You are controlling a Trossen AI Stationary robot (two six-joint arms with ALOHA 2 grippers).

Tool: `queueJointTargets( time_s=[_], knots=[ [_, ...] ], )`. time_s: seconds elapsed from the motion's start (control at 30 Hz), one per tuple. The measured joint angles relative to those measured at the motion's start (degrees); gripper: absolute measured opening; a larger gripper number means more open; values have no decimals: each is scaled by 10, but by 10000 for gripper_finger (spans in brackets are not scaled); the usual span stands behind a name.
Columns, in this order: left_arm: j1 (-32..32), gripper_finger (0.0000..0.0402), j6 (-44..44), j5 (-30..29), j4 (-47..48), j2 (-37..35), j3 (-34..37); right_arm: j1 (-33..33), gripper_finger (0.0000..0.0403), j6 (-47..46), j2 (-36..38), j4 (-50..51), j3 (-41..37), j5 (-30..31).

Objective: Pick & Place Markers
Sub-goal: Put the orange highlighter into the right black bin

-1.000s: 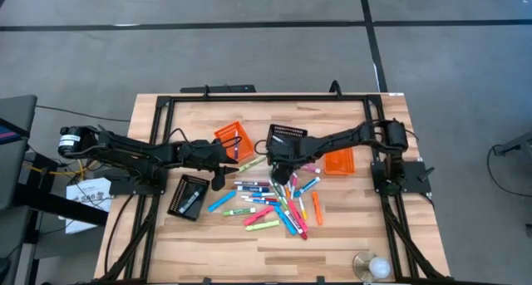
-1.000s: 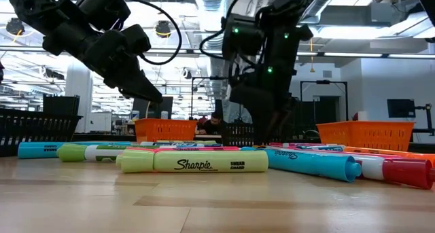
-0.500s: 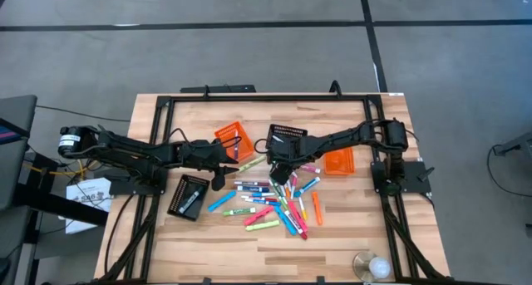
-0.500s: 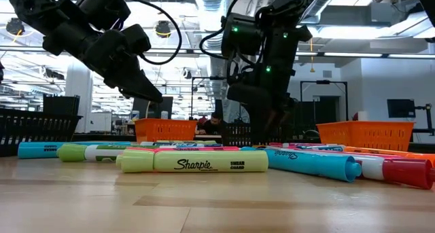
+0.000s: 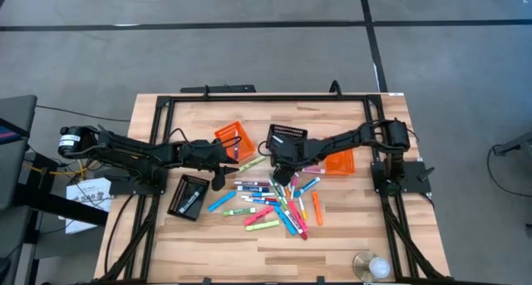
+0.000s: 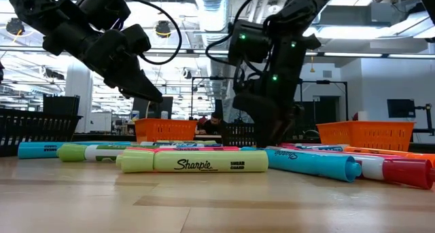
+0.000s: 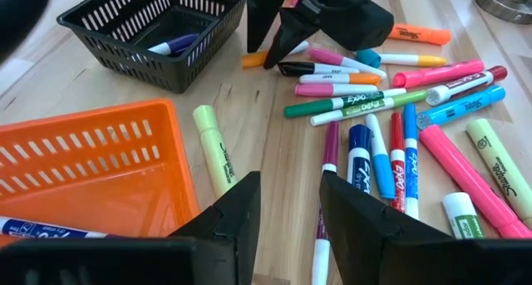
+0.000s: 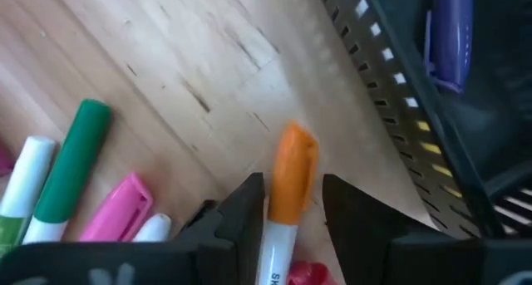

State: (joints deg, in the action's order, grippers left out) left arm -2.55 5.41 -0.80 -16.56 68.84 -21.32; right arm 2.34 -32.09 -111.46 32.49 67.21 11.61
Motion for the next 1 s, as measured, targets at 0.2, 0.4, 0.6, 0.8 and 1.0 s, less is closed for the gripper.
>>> queueJointTargets(
  time_s=[0.2,0.4,0.6,0.8,1.0],
  knots=[
    [0,121,0,0,-2,0,0,-1,53,13,0,-19,-2,-6],
    [0,121,0,0,-3,0,0,-7,33,63,6,-26,38,-28],
    [0,121,-2,0,-3,0,0,-15,59,153,14,-14,114,7],
    [0,121,-2,0,-3,0,0,7,47,231,16,60,153,110],
    [0,121,-1,0,-3,0,0,53,53,203,7,124,150,100]
  ],
)
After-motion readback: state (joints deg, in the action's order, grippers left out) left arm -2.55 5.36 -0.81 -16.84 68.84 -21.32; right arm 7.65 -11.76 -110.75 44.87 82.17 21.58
